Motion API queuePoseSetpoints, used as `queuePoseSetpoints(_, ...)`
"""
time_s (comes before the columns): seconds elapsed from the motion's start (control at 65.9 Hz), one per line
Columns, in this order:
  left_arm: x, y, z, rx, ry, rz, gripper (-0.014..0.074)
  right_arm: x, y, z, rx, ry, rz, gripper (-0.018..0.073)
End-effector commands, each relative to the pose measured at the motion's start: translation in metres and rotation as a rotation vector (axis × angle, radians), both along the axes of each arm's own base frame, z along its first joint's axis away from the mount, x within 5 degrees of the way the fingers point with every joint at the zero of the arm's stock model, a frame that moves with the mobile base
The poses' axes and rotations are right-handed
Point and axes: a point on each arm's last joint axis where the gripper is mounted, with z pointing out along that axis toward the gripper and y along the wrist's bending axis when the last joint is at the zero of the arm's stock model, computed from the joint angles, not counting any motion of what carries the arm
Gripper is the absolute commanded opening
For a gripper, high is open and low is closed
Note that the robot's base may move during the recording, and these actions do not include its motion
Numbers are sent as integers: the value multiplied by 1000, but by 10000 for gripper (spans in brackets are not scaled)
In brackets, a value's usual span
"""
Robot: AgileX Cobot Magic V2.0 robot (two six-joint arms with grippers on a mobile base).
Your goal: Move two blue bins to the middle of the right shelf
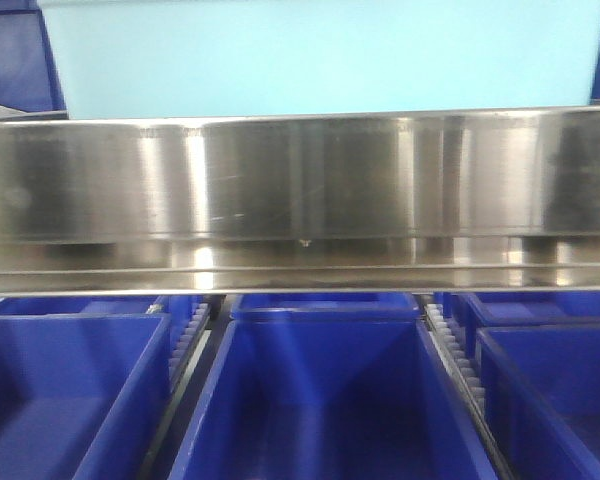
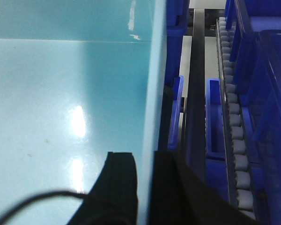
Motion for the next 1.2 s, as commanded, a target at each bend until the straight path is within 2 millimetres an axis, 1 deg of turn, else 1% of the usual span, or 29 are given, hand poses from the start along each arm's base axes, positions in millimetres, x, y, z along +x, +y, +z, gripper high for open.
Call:
queuePoseSetpoints(0.0,-6,-4,9,-49,-40,-44,-111,-4,2,13,48,-81,22,-153)
queuePoseSetpoints(1.184,-6,-4,9,-49,-40,-44,-111,-4,2,13,48,-81,22,-153)
